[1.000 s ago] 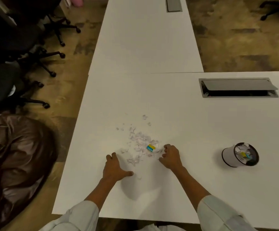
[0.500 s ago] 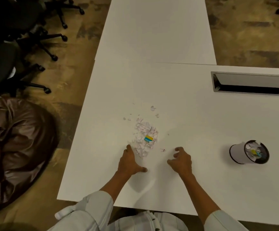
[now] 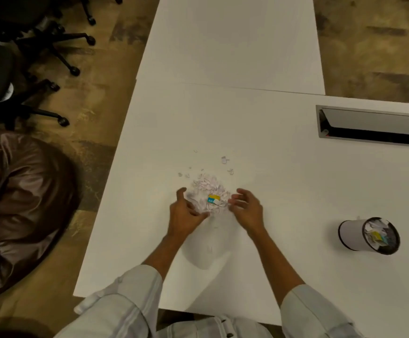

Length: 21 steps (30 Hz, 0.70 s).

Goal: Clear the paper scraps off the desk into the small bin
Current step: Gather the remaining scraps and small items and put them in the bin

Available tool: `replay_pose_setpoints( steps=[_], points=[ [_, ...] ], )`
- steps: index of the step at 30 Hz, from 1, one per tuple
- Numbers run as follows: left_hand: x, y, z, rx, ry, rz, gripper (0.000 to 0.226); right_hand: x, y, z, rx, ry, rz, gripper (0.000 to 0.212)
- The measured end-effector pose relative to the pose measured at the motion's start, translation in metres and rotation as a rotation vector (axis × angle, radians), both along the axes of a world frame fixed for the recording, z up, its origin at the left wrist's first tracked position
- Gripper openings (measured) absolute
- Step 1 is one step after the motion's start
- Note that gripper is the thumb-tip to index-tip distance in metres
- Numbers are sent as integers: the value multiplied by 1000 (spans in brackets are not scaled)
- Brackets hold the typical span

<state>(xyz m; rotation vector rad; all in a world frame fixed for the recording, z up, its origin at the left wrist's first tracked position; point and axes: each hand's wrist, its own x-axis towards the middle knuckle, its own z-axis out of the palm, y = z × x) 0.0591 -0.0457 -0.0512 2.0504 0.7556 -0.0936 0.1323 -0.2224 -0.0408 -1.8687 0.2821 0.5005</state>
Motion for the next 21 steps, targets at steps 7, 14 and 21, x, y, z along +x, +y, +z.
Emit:
replay_pose_setpoints(
  steps=[7, 14, 21],
  points=[
    [54, 81, 14, 210, 56, -33, 92, 70, -44, 4, -512, 20, 192, 40],
    [82, 79, 2, -60, 273, -169, 77, 47, 16, -5, -387, 54, 390, 40],
    [119, 89, 5, -32, 136, -169, 71, 132, 39, 10, -459, -169, 434, 47]
  ],
)
